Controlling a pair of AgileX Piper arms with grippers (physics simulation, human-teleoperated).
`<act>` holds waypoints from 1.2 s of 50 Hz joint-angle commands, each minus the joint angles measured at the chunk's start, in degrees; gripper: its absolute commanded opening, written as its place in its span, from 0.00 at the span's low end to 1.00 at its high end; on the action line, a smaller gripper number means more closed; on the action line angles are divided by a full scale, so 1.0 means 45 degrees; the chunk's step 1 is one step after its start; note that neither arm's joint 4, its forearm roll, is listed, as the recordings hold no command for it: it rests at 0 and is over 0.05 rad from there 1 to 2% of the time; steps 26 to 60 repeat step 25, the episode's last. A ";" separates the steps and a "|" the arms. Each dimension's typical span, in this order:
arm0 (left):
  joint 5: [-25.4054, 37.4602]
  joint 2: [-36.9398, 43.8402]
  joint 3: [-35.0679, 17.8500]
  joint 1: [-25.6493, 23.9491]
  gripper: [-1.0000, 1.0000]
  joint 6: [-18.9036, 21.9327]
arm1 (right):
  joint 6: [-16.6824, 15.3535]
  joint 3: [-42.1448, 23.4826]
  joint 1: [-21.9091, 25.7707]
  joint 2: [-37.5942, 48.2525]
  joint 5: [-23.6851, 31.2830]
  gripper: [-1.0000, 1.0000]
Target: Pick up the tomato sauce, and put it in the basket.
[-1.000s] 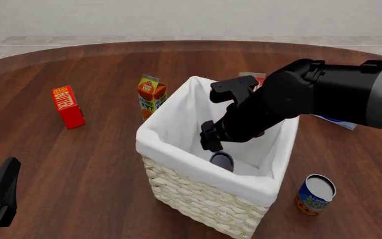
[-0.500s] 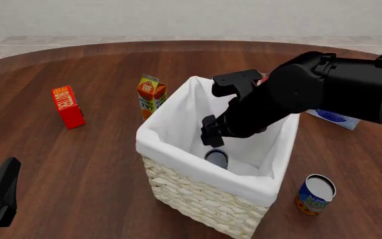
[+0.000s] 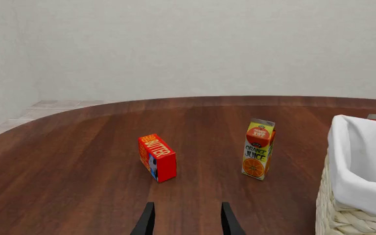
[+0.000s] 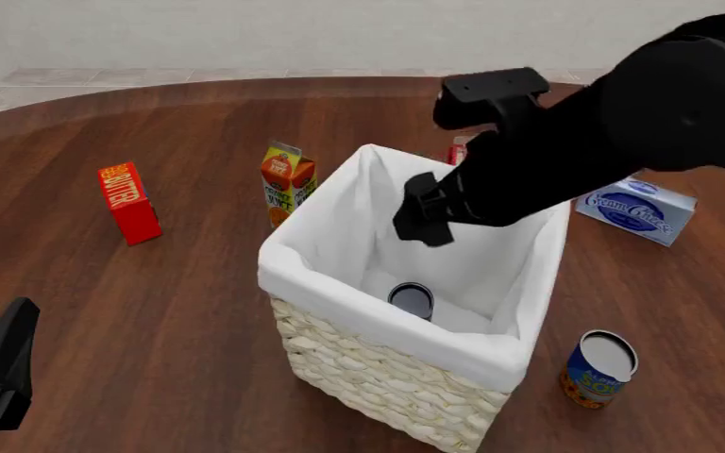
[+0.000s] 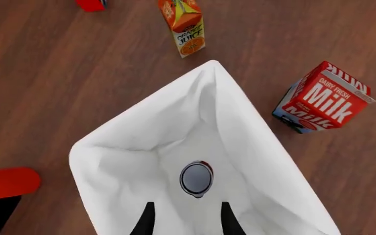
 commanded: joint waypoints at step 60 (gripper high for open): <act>-0.0001 0.0003 0.0000 -0.0001 1.00 -0.0001 | -0.0709 -0.0448 0.0293 -0.4036 0.2011 1.00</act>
